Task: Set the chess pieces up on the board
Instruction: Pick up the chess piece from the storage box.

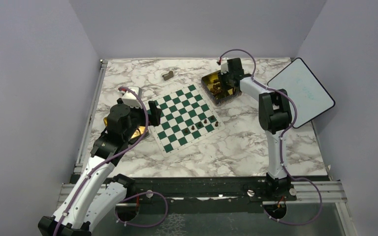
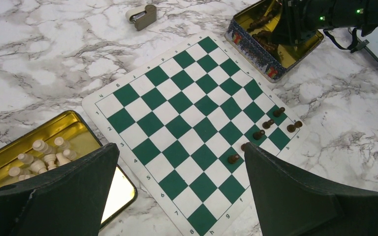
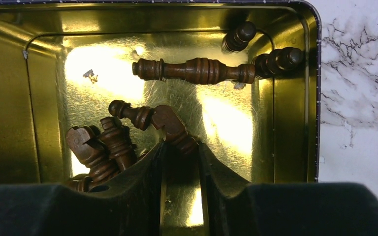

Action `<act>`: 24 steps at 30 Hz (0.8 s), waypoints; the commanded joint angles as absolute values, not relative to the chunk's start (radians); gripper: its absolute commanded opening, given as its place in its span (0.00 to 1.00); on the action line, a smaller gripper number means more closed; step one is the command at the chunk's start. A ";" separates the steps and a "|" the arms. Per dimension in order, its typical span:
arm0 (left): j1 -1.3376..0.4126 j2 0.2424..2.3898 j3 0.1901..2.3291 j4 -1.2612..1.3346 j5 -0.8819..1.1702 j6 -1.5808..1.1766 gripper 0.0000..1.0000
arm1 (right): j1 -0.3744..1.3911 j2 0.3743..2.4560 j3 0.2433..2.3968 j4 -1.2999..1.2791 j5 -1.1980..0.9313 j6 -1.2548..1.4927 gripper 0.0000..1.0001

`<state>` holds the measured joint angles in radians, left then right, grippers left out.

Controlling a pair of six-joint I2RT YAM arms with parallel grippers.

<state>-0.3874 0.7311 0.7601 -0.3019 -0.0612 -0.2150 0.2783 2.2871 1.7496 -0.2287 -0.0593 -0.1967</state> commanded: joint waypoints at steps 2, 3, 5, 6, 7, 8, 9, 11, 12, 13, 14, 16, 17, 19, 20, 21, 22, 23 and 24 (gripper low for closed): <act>-0.380 0.718 0.756 -0.301 -0.077 -0.198 0.99 | 0.270 2.327 1.751 -0.262 -0.122 -0.237 0.32; -0.380 0.718 0.757 -0.301 -0.082 -0.197 0.99 | 0.270 2.322 1.746 -0.259 -0.117 -0.238 0.30; -0.379 0.714 0.756 -0.301 -0.094 -0.195 0.99 | 0.271 2.315 1.742 -0.266 -0.111 -0.249 0.28; -0.378 0.713 0.755 -0.301 -0.095 -0.195 0.99 | 0.271 2.311 1.742 -0.269 -0.108 -0.251 0.25; -0.377 0.713 0.755 -0.301 -0.095 -0.196 0.99 | 0.269 2.303 1.736 -0.264 -0.108 -0.254 0.23; -0.377 0.713 0.754 -0.301 -0.093 -0.196 0.99 | 0.270 2.294 1.730 -0.253 -0.110 -0.259 0.21; -0.377 0.715 0.753 -0.301 -0.089 -0.196 0.99 | 0.270 2.286 1.725 -0.247 -0.115 -0.265 0.19; -0.377 0.723 0.754 -0.301 -0.087 -0.196 0.99 | 0.271 2.270 1.719 -0.235 -0.112 -0.271 0.15; -0.376 0.724 0.757 -0.304 -0.096 -0.200 0.99 | 0.271 2.262 1.717 -0.232 -0.109 -0.269 0.14; -0.377 0.726 0.761 -0.310 -0.110 -0.205 0.99 | 0.270 2.254 1.714 -0.228 -0.106 -0.266 0.13; -0.377 0.726 0.762 -0.314 -0.122 -0.207 0.99 | 0.270 2.247 1.711 -0.225 -0.109 -0.262 0.13; -0.377 0.724 0.760 -0.313 -0.124 -0.208 0.99 | 0.271 2.229 1.702 -0.215 -0.120 -0.256 0.12; -0.377 0.724 0.758 -0.312 -0.119 -0.208 0.99 | 0.271 2.220 1.696 -0.209 -0.119 -0.252 0.11; -0.377 0.731 0.759 -0.314 -0.110 -0.211 0.99 | 0.270 2.199 1.682 -0.199 -0.107 -0.245 0.11; -0.377 0.733 0.761 -0.316 -0.108 -0.214 0.99 | 0.270 2.192 1.676 -0.197 -0.099 -0.240 0.10; -0.377 0.736 0.761 -0.316 -0.107 -0.216 0.99 | 0.270 2.186 1.673 -0.194 -0.093 -0.235 0.10; -0.377 0.739 0.762 -0.315 -0.105 -0.218 0.99 | 0.271 2.181 1.672 -0.194 -0.090 -0.230 0.10; -0.377 0.743 0.763 -0.316 -0.103 -0.221 0.99 | 0.270 2.177 1.671 -0.194 -0.089 -0.226 0.09; -0.377 0.745 0.766 -0.318 -0.101 -0.224 0.99 | 0.270 2.172 1.668 -0.194 -0.086 -0.223 0.09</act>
